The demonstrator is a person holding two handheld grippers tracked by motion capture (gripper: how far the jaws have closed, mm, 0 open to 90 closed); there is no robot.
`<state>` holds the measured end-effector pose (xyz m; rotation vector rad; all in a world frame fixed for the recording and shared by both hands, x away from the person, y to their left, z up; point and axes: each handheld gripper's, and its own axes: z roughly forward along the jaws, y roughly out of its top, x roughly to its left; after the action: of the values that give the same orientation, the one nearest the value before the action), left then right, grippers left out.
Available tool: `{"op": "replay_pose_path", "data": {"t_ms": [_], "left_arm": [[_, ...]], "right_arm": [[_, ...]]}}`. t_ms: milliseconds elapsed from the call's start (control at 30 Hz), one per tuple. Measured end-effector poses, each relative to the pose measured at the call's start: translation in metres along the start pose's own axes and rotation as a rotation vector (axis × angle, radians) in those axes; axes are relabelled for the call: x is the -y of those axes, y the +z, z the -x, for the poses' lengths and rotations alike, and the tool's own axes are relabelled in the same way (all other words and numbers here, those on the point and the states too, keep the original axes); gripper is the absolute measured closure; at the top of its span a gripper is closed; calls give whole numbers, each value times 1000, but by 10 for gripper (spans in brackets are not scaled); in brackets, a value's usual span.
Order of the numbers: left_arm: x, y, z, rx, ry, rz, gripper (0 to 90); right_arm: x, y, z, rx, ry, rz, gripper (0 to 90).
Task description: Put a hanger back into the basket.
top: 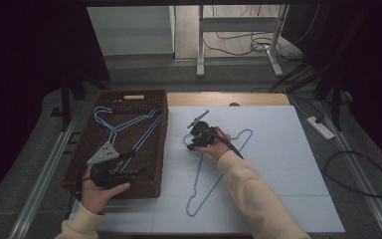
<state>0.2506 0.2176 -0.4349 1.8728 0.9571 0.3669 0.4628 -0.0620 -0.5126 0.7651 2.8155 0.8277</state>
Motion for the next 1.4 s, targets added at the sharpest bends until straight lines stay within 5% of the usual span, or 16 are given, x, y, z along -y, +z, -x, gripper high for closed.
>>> {"op": "replay_pose_path", "data": {"t_ms": [167, 333, 600, 1400], "left_arm": [[0, 0, 0, 0, 0, 1, 289], [0, 0, -1, -2, 0, 2, 289], [0, 0, 1, -1, 2, 3, 289], [-8, 10, 18, 49, 28, -21, 290]], "right_arm": [[-6, 6, -3, 16, -31, -17, 684], [-10, 7, -2, 15, -26, -42, 861], [-10, 5, -7, 49, -39, -43, 872], [20, -95, -18, 103, -2, 322, 874]]}}
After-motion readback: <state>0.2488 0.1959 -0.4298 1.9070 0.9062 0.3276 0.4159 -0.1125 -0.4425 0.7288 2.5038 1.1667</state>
